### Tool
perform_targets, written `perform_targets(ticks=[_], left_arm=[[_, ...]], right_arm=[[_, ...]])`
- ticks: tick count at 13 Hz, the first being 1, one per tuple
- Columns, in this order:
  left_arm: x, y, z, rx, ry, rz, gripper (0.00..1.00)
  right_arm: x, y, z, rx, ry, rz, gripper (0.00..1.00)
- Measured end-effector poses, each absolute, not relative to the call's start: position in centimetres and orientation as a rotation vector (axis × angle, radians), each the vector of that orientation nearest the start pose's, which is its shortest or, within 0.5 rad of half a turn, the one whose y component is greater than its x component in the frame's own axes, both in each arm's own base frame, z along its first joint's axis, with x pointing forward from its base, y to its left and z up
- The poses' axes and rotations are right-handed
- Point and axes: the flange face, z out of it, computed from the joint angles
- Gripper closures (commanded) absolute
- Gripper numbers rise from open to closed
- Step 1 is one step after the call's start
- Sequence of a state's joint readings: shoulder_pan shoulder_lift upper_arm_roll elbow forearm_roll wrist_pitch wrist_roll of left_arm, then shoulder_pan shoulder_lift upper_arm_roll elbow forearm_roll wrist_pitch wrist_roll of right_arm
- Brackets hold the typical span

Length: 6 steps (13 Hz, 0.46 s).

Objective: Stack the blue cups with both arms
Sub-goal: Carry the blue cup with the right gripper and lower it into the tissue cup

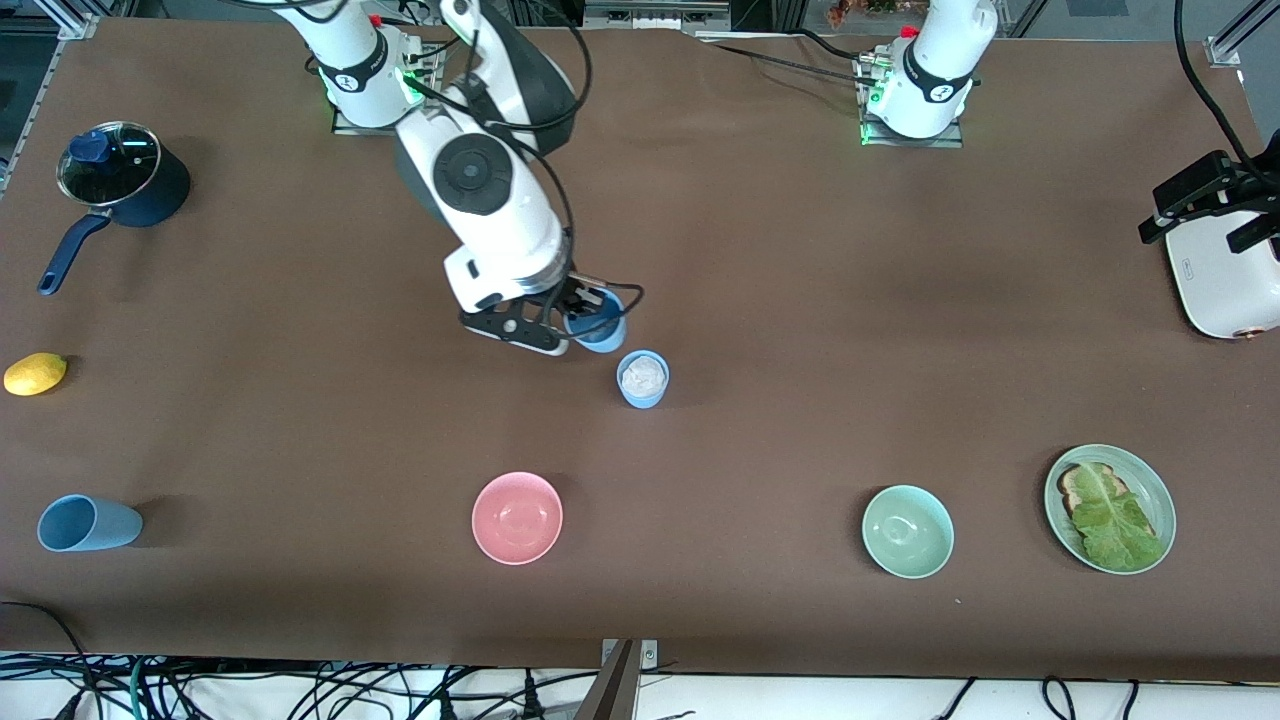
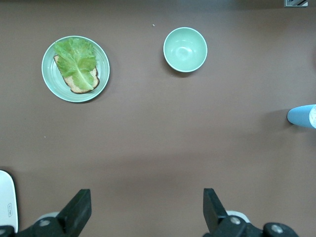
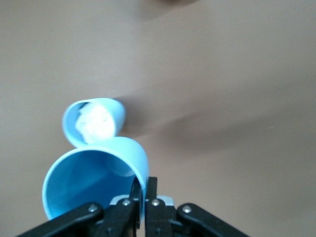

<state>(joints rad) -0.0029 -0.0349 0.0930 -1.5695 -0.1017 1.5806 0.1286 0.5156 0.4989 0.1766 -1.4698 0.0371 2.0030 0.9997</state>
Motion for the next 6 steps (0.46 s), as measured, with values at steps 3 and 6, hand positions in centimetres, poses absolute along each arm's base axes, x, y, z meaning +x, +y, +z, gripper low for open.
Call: perform_targets(ticks=[3, 6], left_arm=[[54.3, 3.9, 64.7, -3.239, 0.060, -0.091, 0.00], [54.2, 3.7, 64.9, -3.242, 0.014, -0.079, 0.00]], right_arm=[[56.1, 45.5, 39.2, -2.938, 0.549, 0.056, 1.00], [56.3, 46.3, 37.1, -2.943, 0.547, 0.036, 1.00]])
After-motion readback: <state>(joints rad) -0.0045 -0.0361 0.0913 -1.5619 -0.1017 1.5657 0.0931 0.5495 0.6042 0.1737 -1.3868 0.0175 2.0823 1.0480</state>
